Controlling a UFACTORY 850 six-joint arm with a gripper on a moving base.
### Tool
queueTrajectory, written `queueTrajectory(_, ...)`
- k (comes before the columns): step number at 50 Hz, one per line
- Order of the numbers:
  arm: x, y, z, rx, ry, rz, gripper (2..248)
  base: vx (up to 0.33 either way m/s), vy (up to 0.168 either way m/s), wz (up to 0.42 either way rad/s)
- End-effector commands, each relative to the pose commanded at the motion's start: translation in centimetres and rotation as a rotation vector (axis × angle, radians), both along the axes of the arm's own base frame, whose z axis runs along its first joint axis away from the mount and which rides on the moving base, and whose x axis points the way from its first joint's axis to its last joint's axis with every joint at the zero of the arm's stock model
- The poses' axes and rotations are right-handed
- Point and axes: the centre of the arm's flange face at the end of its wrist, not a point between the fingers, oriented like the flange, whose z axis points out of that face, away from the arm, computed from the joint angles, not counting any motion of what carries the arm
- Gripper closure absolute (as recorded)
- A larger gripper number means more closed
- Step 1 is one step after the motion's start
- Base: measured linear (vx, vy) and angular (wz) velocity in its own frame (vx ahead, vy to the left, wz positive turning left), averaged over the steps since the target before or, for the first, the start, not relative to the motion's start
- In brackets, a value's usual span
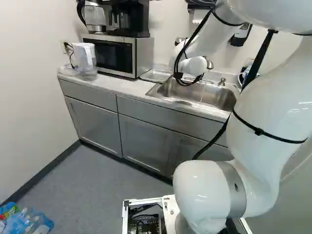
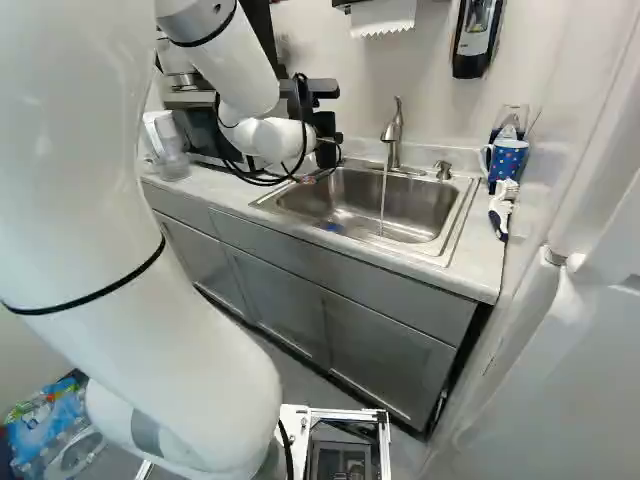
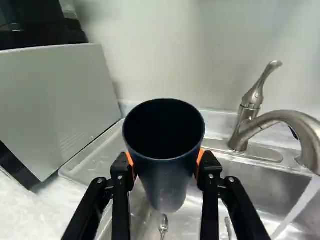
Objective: Rinse the cup and place it in the tray
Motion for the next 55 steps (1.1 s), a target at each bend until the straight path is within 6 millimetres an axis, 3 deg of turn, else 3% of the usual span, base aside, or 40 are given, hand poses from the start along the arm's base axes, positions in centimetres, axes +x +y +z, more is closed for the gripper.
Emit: queueTrajectory(55,-4.4,-7.3,-6.3,0.038,0.162,-0.162,124,0.0,0.0,0.0)
